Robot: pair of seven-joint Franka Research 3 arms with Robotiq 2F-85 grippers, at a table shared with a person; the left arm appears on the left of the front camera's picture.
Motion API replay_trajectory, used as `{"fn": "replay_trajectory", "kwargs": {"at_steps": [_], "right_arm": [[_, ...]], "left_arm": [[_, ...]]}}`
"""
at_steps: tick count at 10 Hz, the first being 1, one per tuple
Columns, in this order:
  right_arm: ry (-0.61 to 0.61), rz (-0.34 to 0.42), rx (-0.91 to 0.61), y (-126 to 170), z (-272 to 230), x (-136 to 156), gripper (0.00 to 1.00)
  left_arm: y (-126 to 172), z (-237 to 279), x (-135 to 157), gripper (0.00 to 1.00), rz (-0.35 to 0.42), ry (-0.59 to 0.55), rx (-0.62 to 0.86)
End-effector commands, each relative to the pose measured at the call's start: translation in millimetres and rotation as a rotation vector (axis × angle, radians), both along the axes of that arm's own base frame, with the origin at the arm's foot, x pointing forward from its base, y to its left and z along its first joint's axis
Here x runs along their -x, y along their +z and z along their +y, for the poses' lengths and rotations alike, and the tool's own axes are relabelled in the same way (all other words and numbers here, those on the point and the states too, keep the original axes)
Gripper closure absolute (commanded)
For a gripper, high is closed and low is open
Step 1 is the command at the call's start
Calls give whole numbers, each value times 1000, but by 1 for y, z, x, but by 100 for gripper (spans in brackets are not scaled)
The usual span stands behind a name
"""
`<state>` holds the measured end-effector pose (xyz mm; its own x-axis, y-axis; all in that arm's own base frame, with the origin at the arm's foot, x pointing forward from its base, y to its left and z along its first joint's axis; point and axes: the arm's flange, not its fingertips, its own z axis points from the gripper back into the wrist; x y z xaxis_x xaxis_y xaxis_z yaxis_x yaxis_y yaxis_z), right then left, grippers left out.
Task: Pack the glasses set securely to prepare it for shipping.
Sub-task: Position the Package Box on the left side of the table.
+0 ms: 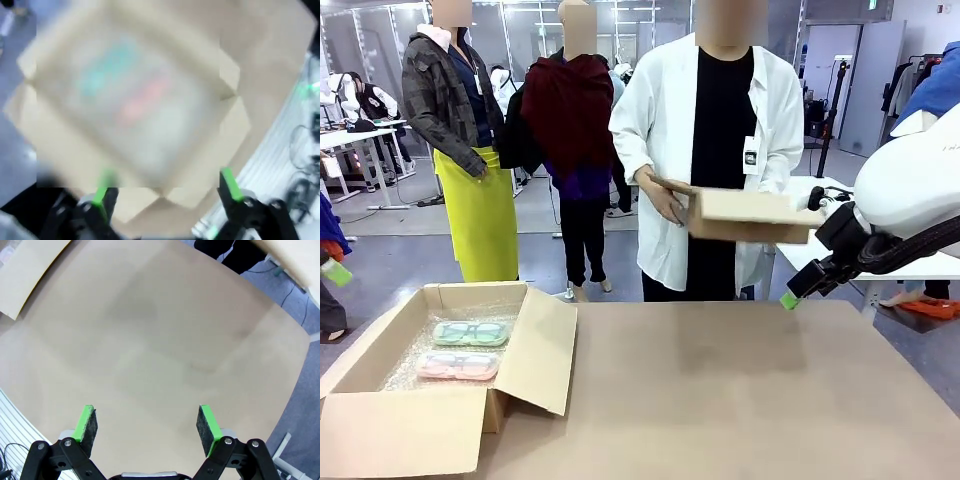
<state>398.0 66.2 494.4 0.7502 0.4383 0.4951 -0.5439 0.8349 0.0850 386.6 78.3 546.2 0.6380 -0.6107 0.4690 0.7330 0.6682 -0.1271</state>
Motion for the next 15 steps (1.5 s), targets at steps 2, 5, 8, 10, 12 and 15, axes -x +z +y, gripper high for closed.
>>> {"fn": "replay_trajectory", "kwargs": {"at_steps": [2, 5, 8, 10, 12, 15], "right_arm": [[-3, 5, 5, 1, 1, -1, 0], [-3, 5, 5, 1, 1, -1, 0], [-3, 5, 5, 1, 1, -1, 0], [-3, 5, 5, 1, 1, -1, 0], [-3, 5, 5, 1, 1, -1, 0], [-3, 5, 5, 1, 1, -1, 0]], "left_arm": [[-8, -39, 25, 0, -67, -51, -41], [-16, -63, 34, 0, -97, -129, -48], [-13, -67, 31, 0, -69, -148, -22], [-13, -67, 31, 0, -69, -148, -22], [-13, -67, 31, 0, -69, -148, -22], [-13, -67, 31, 0, -69, -148, -22]]}}
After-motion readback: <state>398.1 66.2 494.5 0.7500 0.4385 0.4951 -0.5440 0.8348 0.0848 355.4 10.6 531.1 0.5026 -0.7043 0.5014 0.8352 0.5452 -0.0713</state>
